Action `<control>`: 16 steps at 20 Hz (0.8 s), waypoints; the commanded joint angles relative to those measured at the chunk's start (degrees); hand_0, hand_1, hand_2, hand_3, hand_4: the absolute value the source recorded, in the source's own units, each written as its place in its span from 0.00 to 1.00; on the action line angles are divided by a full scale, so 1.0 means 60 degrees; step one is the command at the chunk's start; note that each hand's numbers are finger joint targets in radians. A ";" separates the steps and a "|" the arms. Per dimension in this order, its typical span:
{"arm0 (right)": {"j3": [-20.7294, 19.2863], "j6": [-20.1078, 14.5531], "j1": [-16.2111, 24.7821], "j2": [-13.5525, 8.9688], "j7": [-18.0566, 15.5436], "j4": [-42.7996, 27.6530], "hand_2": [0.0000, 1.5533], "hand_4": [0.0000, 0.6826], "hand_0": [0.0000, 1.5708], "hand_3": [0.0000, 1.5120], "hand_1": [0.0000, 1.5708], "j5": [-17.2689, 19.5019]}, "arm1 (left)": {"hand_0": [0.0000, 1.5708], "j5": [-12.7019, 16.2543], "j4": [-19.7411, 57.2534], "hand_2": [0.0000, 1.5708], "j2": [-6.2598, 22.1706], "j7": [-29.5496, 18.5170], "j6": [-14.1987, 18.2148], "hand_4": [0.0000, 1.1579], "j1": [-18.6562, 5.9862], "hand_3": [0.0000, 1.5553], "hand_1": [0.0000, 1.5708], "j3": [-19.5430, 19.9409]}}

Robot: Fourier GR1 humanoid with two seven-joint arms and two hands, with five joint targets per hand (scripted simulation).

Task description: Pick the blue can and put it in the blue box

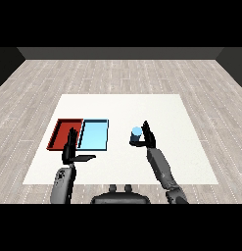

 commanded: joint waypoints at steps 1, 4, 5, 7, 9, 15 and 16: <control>0.0176 -0.0384 -0.0804 0.0026 -0.0351 0.1262 0.00 0.00 0.00 0.00 0.00 -0.0607 | 0.00 -0.0116 0.0337 0.00 -0.0095 -0.0357 0.0176 0.00 -0.0043 0.00 0.00 0.0053; -0.0193 -0.0010 -0.0201 0.0026 -0.0596 0.0922 0.00 0.00 0.00 0.00 0.00 -0.0176 | 0.00 0.0047 -0.0030 0.00 0.0038 -0.0351 -0.0134 0.00 0.0311 0.00 0.00 0.0041; 0.0487 -0.0595 -0.0709 0.0026 0.0166 0.0425 0.00 0.00 0.00 0.00 0.00 -0.0932 | 0.00 -0.0209 -0.0353 0.00 -0.0284 -0.0375 0.0177 0.00 0.0529 0.00 0.00 -0.0296; 0.0133 -0.0001 -0.0936 0.0027 -0.0902 0.1768 0.00 0.00 0.00 0.00 0.00 -0.0660 | 0.00 -0.0004 0.0516 0.00 -0.0047 -0.0711 -0.0022 0.00 0.0006 0.00 0.00 0.0111; 0.0341 -0.0025 -0.0807 0.0027 -0.0570 0.1357 0.00 0.00 0.00 0.00 0.00 -0.0895 | 0.00 -0.0135 -0.0510 0.00 0.0206 0.0616 0.0212 0.00 -0.0435 0.00 0.00 0.0114; 0.0579 0.0228 -0.0187 -0.0142 -0.0701 0.1107 0.00 0.00 0.00 0.00 0.00 -0.0859 | 0.00 0.0059 -0.0359 0.00 0.0091 -0.0217 -0.0213 0.00 0.0479 0.00 0.00 -0.0028; 0.0357 0.0116 -0.1517 0.0025 -0.1380 0.3004 0.00 0.00 0.00 0.00 0.00 -0.1240 | 0.00 -0.0028 -0.0564 0.00 -0.0125 -0.0078 -0.0031 0.00 0.0640 0.00 0.00 -0.0211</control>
